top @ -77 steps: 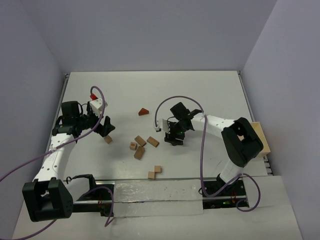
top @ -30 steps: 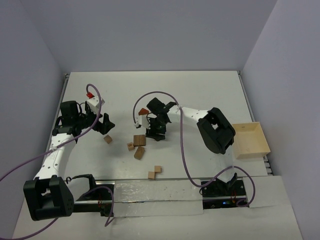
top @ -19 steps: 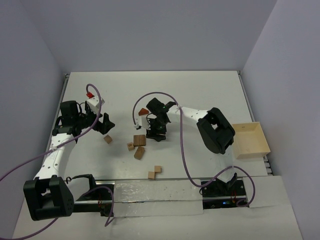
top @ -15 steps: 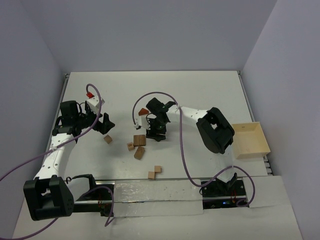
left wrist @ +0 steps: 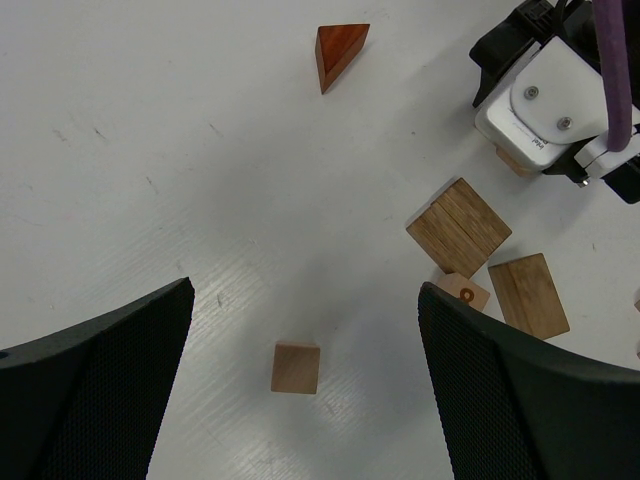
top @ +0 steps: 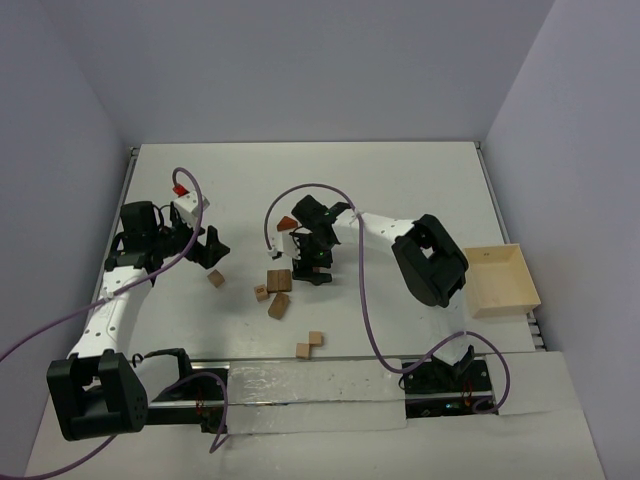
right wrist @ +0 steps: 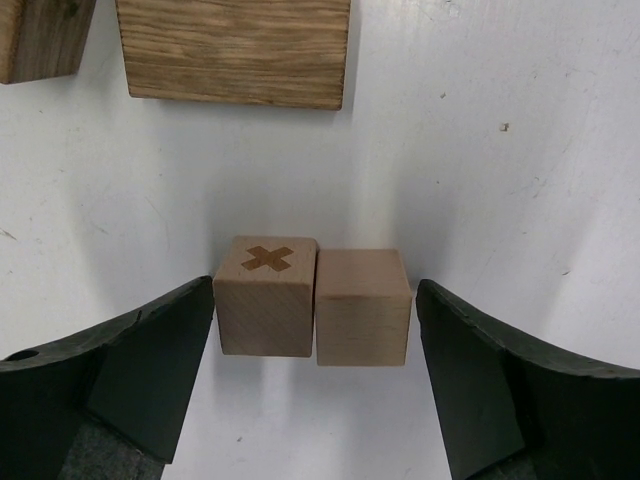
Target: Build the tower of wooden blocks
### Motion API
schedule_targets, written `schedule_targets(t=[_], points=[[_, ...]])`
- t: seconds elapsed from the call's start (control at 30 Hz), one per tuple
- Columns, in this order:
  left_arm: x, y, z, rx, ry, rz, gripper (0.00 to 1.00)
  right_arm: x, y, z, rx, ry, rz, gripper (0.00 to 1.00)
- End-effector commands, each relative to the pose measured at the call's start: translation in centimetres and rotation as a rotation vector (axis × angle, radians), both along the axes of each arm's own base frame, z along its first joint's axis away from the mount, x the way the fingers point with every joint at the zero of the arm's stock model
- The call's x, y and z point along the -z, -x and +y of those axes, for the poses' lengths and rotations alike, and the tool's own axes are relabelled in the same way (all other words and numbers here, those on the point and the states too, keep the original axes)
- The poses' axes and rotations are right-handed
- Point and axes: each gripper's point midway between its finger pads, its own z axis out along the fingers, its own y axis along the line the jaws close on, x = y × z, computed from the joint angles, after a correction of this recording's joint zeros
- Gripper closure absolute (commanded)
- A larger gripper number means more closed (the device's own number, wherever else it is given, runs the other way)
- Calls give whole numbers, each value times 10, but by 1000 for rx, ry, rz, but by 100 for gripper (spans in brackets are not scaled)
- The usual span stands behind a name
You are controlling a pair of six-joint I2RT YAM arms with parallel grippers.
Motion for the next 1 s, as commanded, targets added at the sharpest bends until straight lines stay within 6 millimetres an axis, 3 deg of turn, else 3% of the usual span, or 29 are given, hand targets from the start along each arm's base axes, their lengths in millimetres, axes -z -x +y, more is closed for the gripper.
schedule_targets(t=[0.0, 0.1, 0.3, 0.37, 0.6, 0.8, 0.87, 0.97], points=[[-14, -10, -1, 14, 9, -60, 1, -5, -3, 6, -15, -7, -3, 8], [-14, -10, -1, 14, 8, -60, 1, -6, -2, 6, -24, -15, -5, 1], [-15, -9, 0, 10, 5, -62, 1, -30, 1, 9, -21, -64, -26, 0], [-18, -9, 0, 9, 6, -67, 1, -49, 0, 9, -17, -90, -53, 0], [-25, -8, -1, 5, 12, -83, 1, -79, 2, 3, -8, -106, -96, 0], [-27, -5, 0, 3, 8, -90, 1, -117, 8, -2, -8, -144, -116, 0], [-30, -4, 0, -2, 7, -97, 1, -138, 5, -6, 46, -188, -127, 0], [-33, -4, 0, -10, 13, -102, 1, -149, -9, -17, 191, -231, -108, 2]])
